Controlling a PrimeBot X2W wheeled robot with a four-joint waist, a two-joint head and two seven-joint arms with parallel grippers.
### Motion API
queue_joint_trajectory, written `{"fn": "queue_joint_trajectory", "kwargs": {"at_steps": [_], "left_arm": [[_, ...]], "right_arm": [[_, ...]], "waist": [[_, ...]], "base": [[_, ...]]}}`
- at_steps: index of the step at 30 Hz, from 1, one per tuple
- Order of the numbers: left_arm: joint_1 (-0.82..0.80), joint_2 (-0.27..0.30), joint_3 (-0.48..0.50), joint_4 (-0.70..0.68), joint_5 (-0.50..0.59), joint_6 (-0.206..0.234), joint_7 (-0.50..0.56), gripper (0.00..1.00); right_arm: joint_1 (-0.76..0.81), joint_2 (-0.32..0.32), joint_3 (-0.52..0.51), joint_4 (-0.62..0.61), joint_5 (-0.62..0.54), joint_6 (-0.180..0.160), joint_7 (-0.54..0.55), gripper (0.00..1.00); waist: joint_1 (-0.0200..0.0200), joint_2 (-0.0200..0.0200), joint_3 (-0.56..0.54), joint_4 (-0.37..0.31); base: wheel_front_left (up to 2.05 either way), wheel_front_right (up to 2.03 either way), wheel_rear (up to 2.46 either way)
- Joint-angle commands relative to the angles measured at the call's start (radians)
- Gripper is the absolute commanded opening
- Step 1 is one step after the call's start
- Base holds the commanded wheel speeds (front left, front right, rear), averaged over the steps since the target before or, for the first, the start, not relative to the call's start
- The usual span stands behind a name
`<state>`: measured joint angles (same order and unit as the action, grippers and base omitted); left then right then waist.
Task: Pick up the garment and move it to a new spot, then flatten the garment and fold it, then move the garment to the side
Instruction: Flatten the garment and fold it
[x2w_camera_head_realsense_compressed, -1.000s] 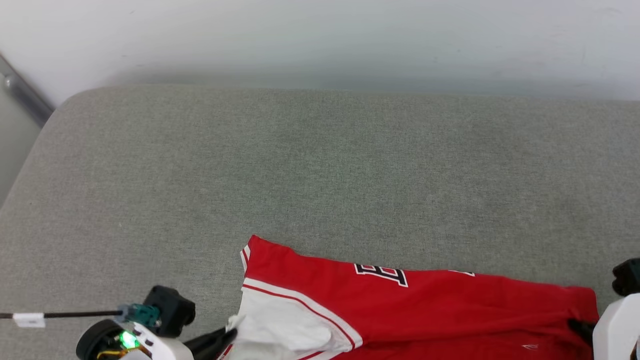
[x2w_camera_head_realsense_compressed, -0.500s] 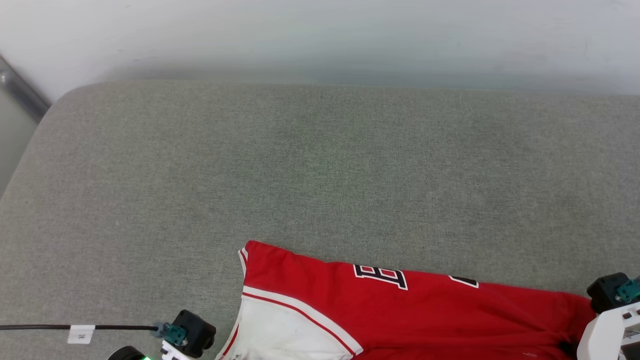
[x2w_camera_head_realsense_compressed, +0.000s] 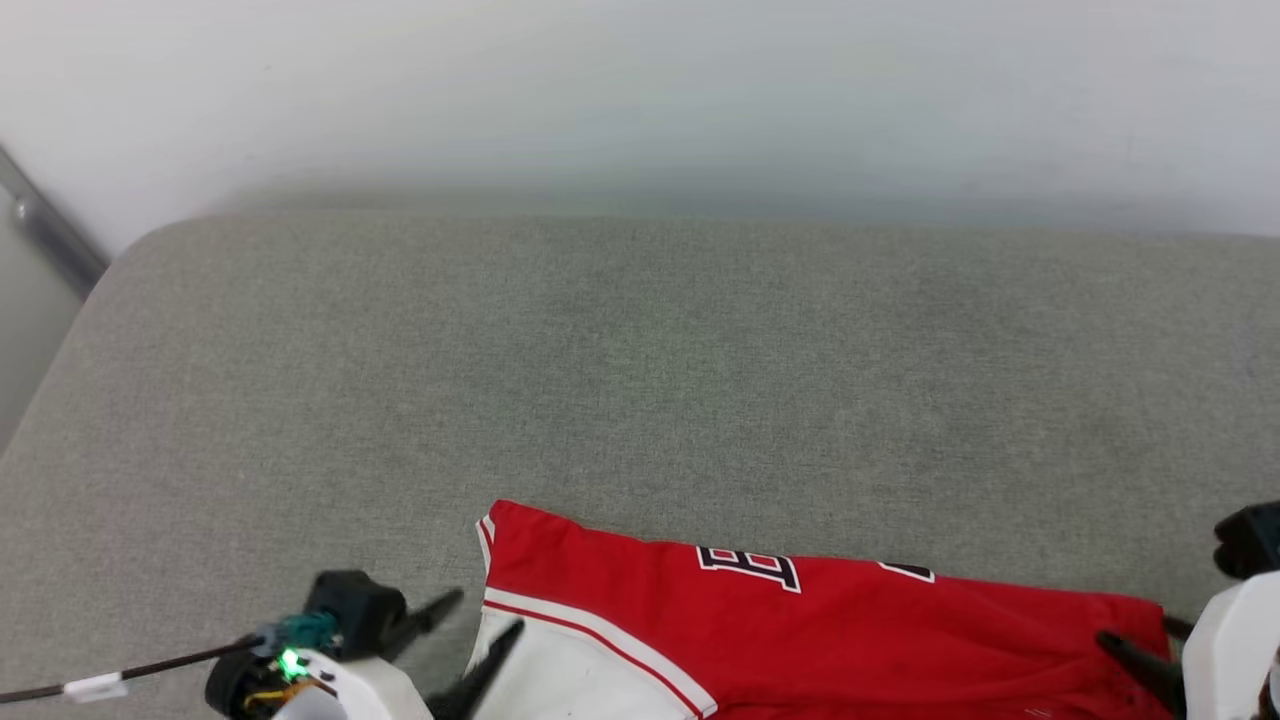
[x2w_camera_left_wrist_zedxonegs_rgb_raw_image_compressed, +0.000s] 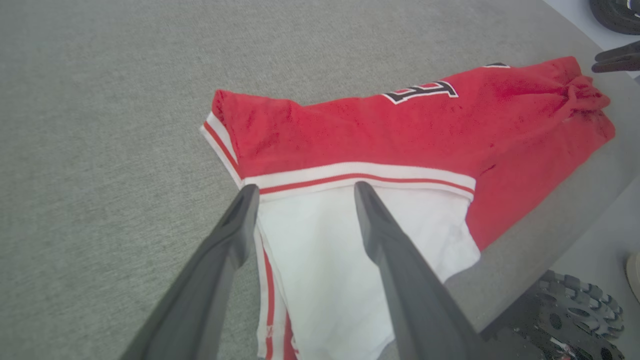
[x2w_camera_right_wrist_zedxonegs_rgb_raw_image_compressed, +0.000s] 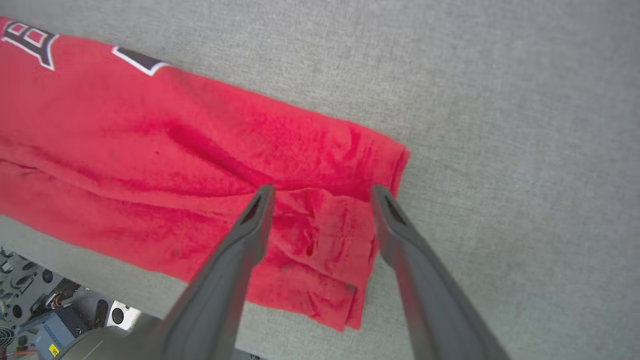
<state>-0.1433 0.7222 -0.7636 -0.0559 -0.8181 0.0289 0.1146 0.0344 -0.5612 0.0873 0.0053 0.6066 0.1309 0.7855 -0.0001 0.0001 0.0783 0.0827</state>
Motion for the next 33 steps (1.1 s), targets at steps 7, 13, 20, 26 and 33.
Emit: {"fn": "queue_joint_trajectory", "kwargs": {"at_steps": [7,13,20,26,33], "left_arm": [[0.001,-0.044,0.118,-0.024,0.090,0.136,-0.263,1.00],[0.028,-0.105,0.239,-0.054,0.188,0.199,-0.379,1.00],[0.112,-0.217,0.404,-0.146,0.437,0.187,-0.380,1.00],[0.172,-0.307,0.504,-0.131,0.504,0.109,-0.380,1.00],[0.176,-0.390,0.586,-0.111,0.569,0.014,-0.380,1.00]], "right_arm": [[0.015,0.070,-0.137,-0.120,-0.019,0.000,0.049,1.00],[0.054,0.199,-0.268,-0.149,-0.101,0.000,0.081,1.00],[0.070,0.360,-0.373,-0.112,-0.145,0.000,0.038,1.00],[0.059,0.434,-0.441,-0.025,-0.187,0.000,-0.014,1.00],[0.028,0.472,-0.484,0.090,-0.201,0.000,-0.053,1.00]], "waist": [[0.0001,-0.0001,-0.024,-0.016],[0.0001,-0.0001,-0.018,-0.016],[0.0001,-0.0001,0.004,-0.010],[0.0001,-0.0001,0.027,-0.001],[0.0001,-0.0001,0.050,0.015]], "base": [[0.00,0.00,0.00],[0.00,0.00,0.00],[0.00,0.00,0.00],[0.00,0.00,0.00],[0.00,0.00,0.00]]}}
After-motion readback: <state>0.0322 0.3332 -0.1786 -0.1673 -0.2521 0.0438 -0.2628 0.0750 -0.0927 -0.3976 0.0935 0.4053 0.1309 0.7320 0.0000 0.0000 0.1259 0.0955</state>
